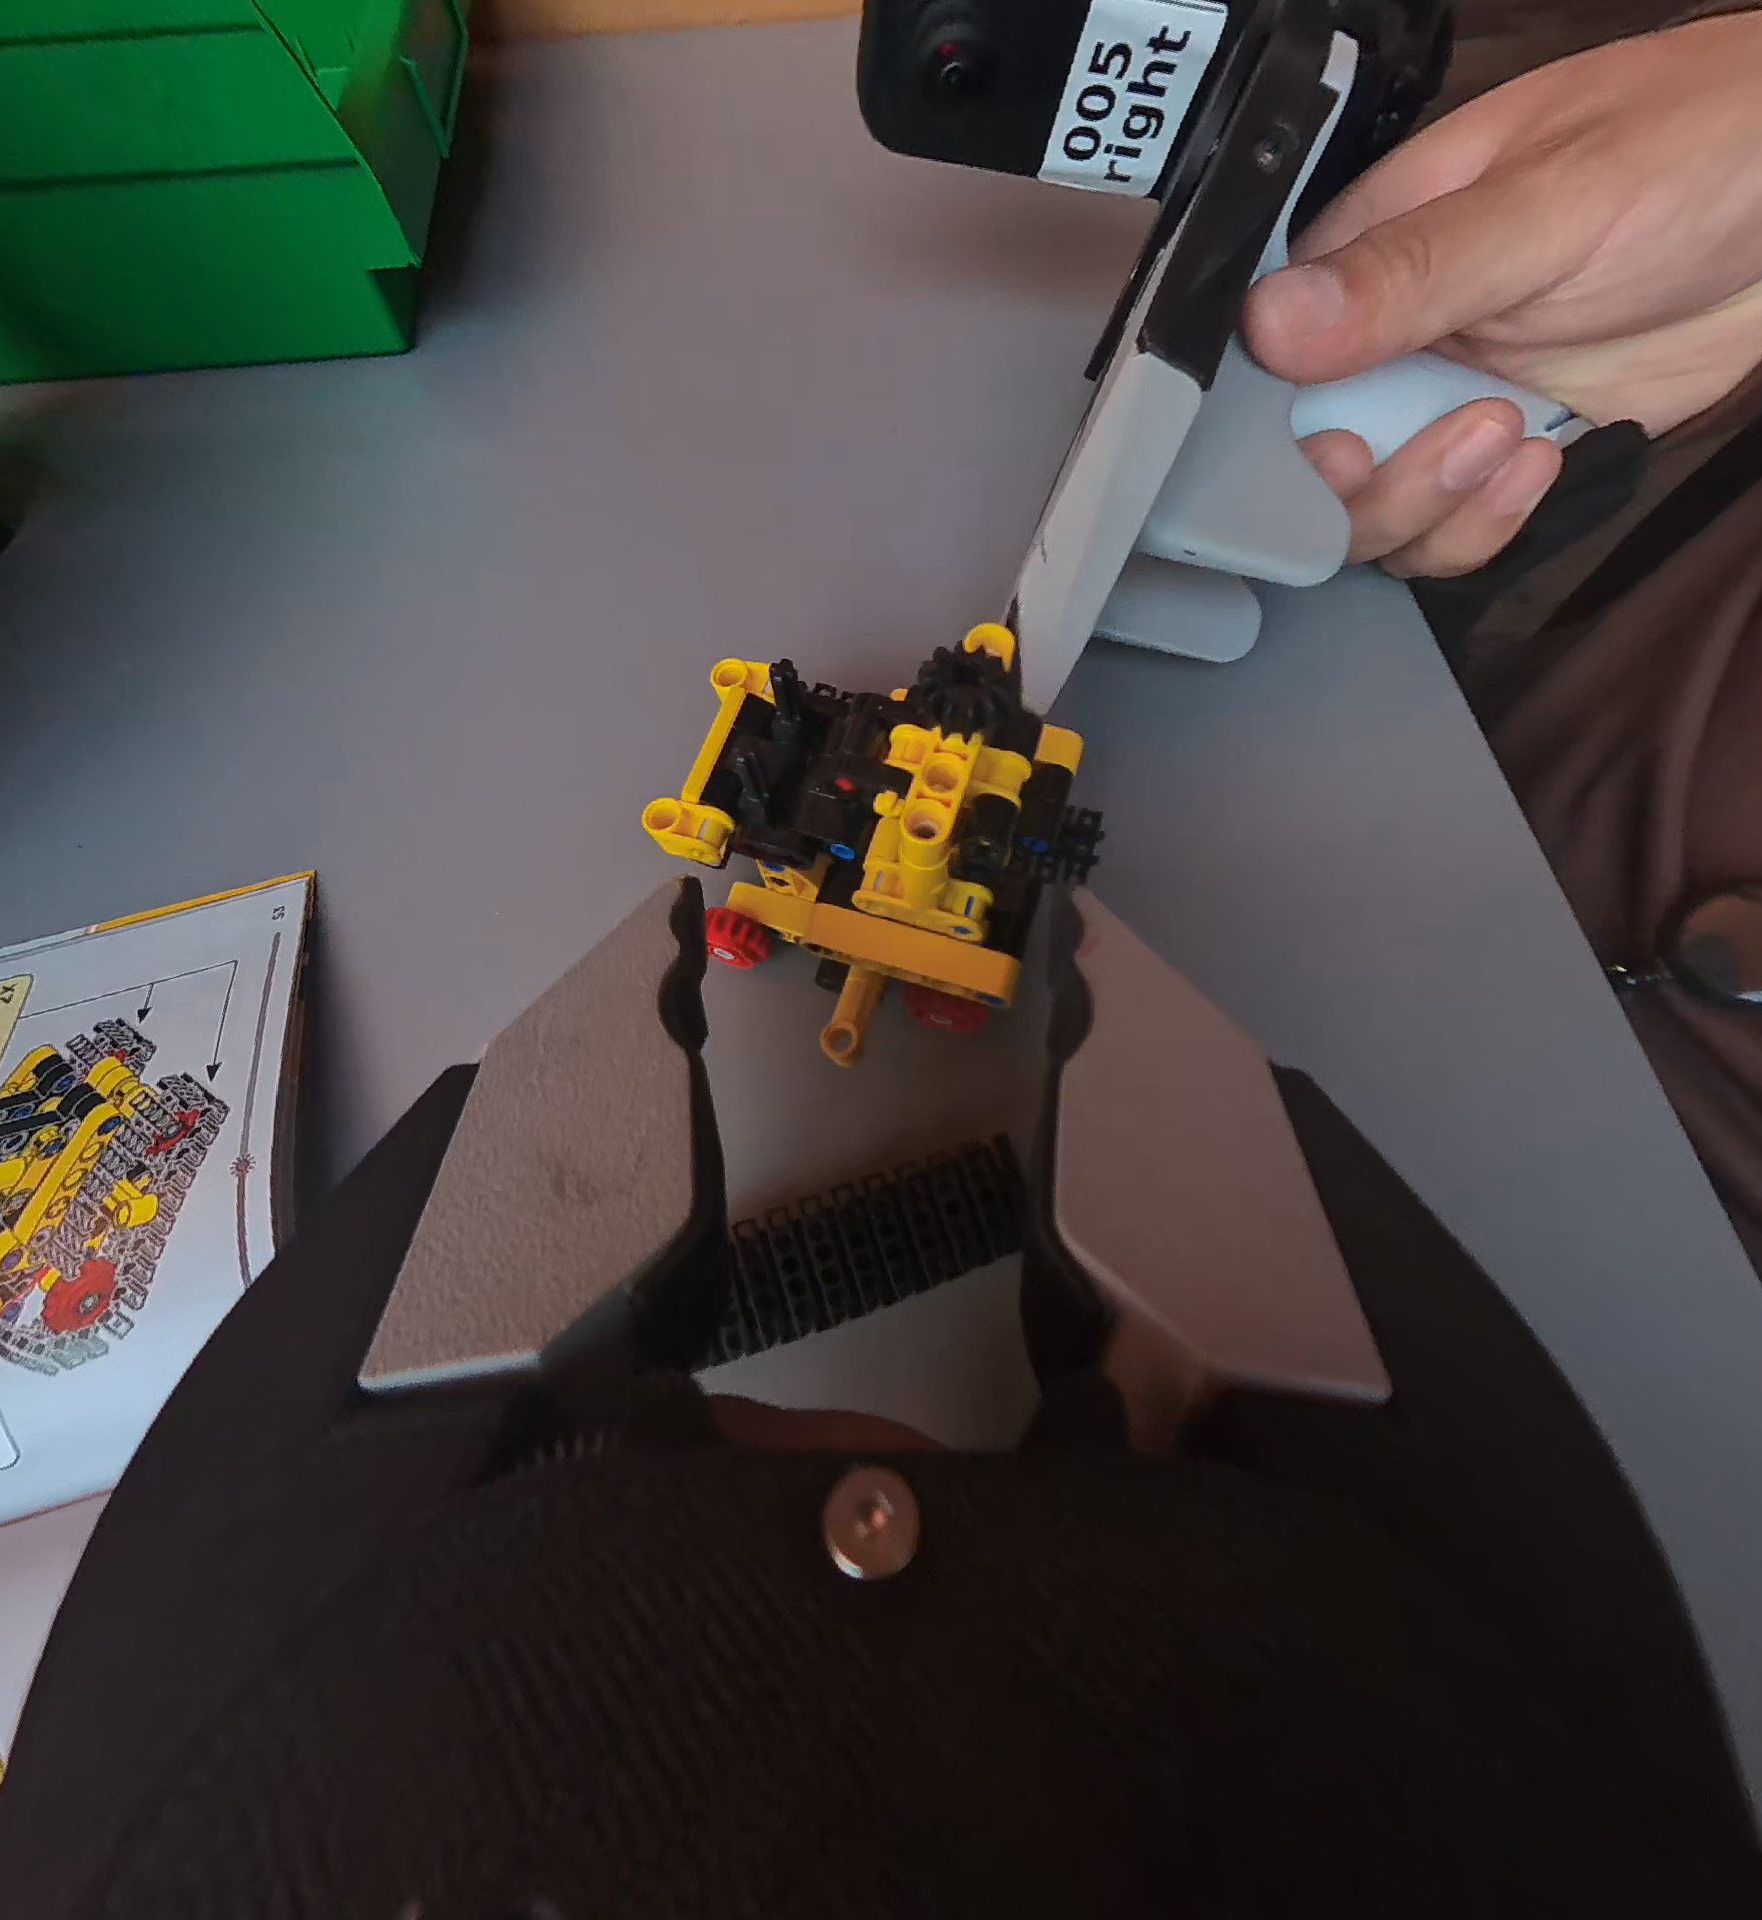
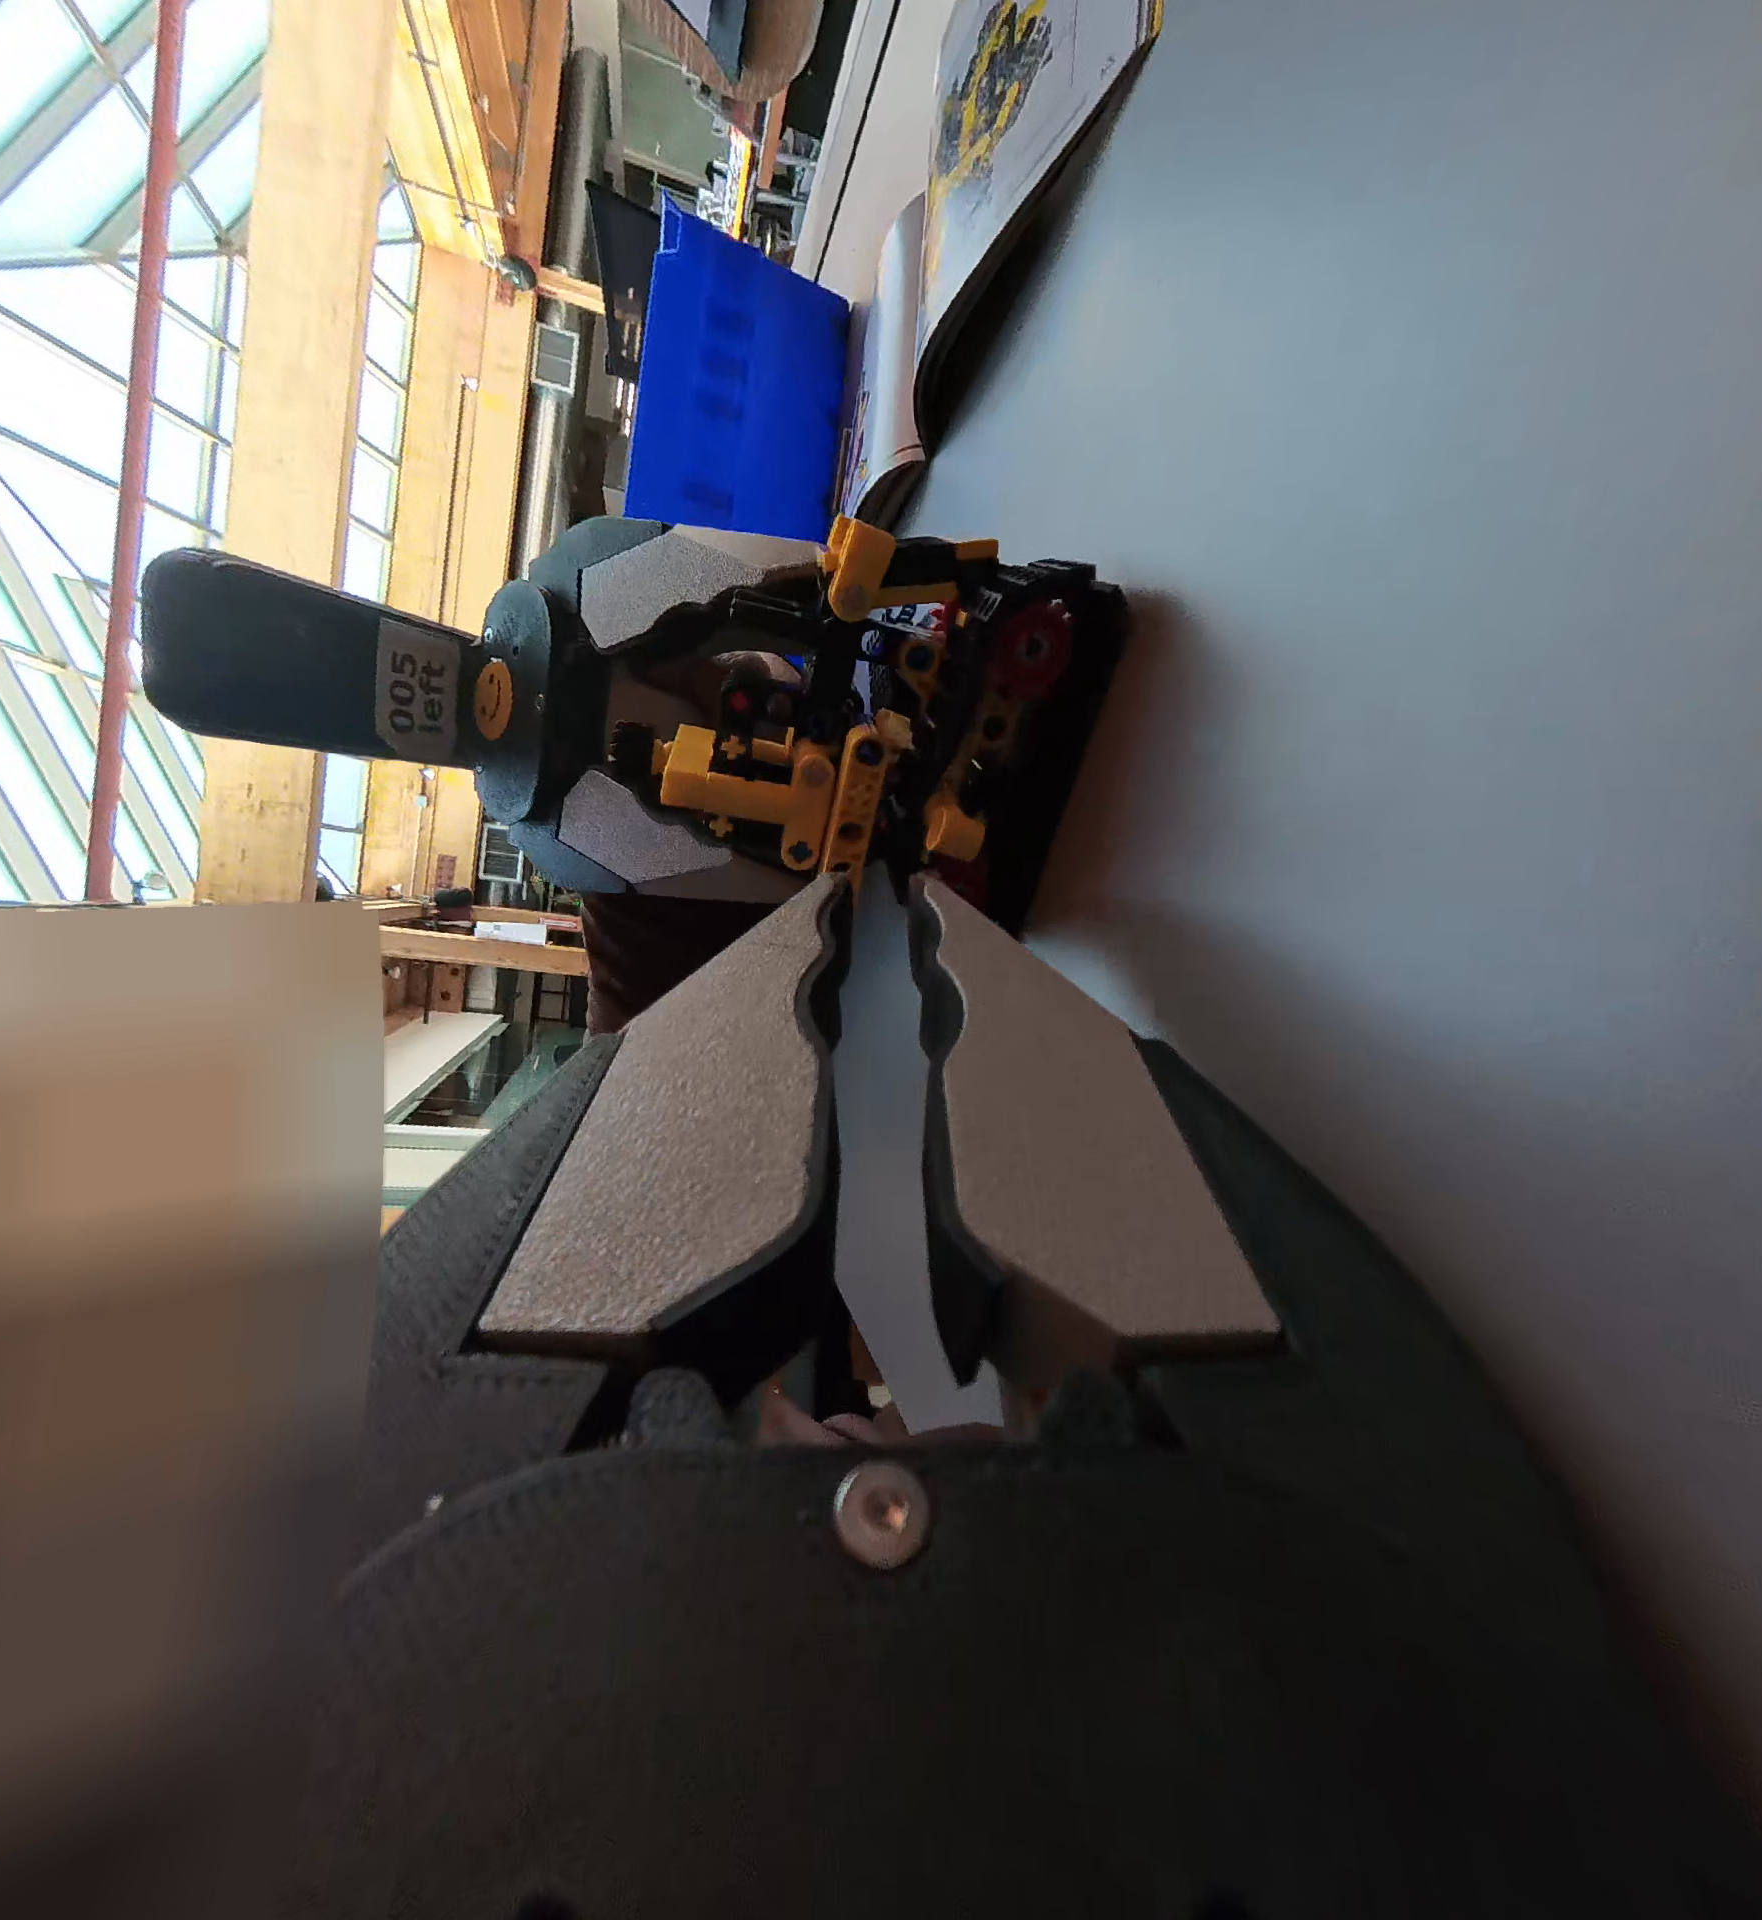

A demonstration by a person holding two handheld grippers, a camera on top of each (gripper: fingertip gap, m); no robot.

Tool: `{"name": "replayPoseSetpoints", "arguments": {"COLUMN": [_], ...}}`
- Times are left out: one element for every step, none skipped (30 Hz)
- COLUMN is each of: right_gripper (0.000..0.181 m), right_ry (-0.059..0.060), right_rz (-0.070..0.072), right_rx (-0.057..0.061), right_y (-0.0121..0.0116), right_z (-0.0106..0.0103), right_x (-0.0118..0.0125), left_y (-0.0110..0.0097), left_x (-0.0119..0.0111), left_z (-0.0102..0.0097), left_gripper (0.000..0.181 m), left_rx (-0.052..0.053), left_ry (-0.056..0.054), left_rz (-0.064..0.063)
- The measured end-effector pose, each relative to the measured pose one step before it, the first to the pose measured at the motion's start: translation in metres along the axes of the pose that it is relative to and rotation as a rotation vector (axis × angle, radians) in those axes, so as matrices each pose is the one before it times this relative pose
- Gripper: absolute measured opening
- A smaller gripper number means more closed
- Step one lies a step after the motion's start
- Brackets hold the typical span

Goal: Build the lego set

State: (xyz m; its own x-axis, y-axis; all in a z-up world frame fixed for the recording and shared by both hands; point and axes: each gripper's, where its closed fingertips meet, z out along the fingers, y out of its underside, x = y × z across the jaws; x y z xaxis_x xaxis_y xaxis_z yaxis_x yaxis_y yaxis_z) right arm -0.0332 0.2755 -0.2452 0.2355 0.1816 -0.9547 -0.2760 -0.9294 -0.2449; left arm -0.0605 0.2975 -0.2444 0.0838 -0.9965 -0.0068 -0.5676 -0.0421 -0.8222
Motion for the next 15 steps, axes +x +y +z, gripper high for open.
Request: {"name": "replayPoseSetpoints", "arguments": {"right_gripper": [0.007,0.007,0.007,0.005,0.001,0.0,0.0,0.0,0.0,0.0,0.0,0.0,0.0,0.0,0.0], "right_ry": [-0.0013,-0.0028,-0.0014,-0.0015,-0.0045,-0.005,-0.0007,0.0006,0.0021,0.0026,0.0019,0.0019,0.0019,0.0043,0.0069], "right_rz": [0.0032,0.0039,0.0014,0.0016,0.0036,0.0039,0.0029,0.0003,-0.0013,-0.0004,-0.0008,-0.0017,-0.0009,-0.0017,-0.0036], "right_rx": [-0.0043,-0.0028,-0.0025,-0.0015,0.0008,0.0013,0.0,-0.003,-0.0076,-0.0077,-0.0034,-0.0018,-0.0052,-0.0047,-0.0038], "right_y": [-0.00004,-0.00011,0.00004,-0.00008,-0.00052,-0.00092,-0.0003,-0.00016,0.00044,0.00069,0.00074,0.00049,0.00124,0.00029,0.00062], "right_z": [0.00177,0.00084,0.00047,0.00014,0.00011,-0.00042,-0.00069,-0.00059,-0.00015,0.00076,0.00014,-0.00042,-0.0004,0.00042,0.00022], "right_x": [-0.00018,-0.0001,-0.00022,-0.00008,-0.00028,0.00002,0.00051,0.00047,0.00036,0.00006,-0.00001,-0.00013,0.00032,0.00037,0.00027], "left_y": [0.00006,-0.00045,-0.00055,-0.00053,0.00001,0.00021,0.00035,0.00029,0.00008,0.00017,-0.00019,-0.00027,-0.0001,0.00024,0.00015], "left_x": [0.00002,0.00053,0.00048,0.00039,0.00019,-0.00005,0.00021,0.0003,0.00011,0.00033,0.0008,0.00106,0.00072,0.00009,-0.00008], "left_z": [0.0001,0.00006,0.00006,0.0001,0.00034,0.00035,0.00032,0.0004,0.00021,0.00011,0.00002,0.00006,0.00003,0.00022,0.00018], "left_gripper": [0.064,0.064,0.063,0.062,0.062,0.061,0.06,0.058,0.058,0.058,0.058,0.058,0.058,0.058,0.058], "left_rx": [-0.0002,0.0018,0.0029,0.0023,0.0,-0.001,-0.0009,-0.0009,-0.0012,-0.0013,0.0005,0.0012,-0.0005,-0.0016,-0.0017], "left_ry": [-0.0017,0.0012,0.0009,0.0002,-0.0004,-0.0009,0.001,0.0008,-0.0007,-0.0003,0.002,0.0033,0.0012,-0.0015,-0.0011], "left_rz": [0.0008,0.0007,0.0007,0.0006,-0.0003,-0.0008,-0.0007,-0.0008,-0.0012,-0.0009,-0.0002,0.0015,0.0024,0.0019,0.0007]}}
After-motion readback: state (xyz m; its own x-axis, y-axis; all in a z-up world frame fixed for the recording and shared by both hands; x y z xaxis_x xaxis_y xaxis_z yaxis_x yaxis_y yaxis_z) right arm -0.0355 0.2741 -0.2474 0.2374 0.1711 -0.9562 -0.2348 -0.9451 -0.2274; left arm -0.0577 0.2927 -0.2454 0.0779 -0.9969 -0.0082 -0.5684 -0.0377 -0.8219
